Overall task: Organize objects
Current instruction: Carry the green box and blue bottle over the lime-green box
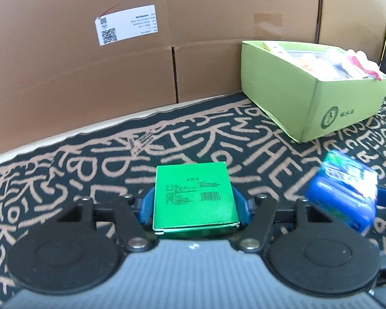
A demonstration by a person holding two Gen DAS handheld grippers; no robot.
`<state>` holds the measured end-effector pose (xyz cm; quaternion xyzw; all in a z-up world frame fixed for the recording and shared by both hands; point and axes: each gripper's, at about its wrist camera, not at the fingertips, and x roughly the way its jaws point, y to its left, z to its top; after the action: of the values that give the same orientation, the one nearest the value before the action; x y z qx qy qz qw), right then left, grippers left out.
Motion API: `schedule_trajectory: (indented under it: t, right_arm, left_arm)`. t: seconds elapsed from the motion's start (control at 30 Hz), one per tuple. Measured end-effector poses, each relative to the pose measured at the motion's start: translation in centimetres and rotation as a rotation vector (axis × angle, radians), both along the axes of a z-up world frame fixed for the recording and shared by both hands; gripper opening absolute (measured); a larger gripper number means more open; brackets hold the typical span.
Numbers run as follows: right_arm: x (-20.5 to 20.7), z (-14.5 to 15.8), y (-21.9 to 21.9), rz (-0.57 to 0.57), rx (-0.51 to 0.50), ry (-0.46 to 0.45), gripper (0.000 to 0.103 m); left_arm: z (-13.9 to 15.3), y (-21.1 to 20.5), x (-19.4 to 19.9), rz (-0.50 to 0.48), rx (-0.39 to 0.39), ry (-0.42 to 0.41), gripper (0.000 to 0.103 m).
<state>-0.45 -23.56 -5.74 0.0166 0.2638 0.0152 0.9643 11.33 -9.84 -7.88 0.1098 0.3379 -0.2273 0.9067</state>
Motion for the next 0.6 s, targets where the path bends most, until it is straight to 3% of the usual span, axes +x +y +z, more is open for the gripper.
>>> schedule_trajectory:
  t: [0.2, 0.6]
  right_arm:
    - [-1.8, 1.3, -1.3, 0.034, 0.088, -0.057, 0.064]
    - [-3.5, 5.4, -7.2, -0.051, 0.108, -0.181, 0.062]
  left_arm:
    - [2.5, -0.4, -2.5, -0.059, -0.039, -0.039, 0.061]
    - [8.8, -5.3, -3.5, -0.187, -0.159, -0.097, 0.061]
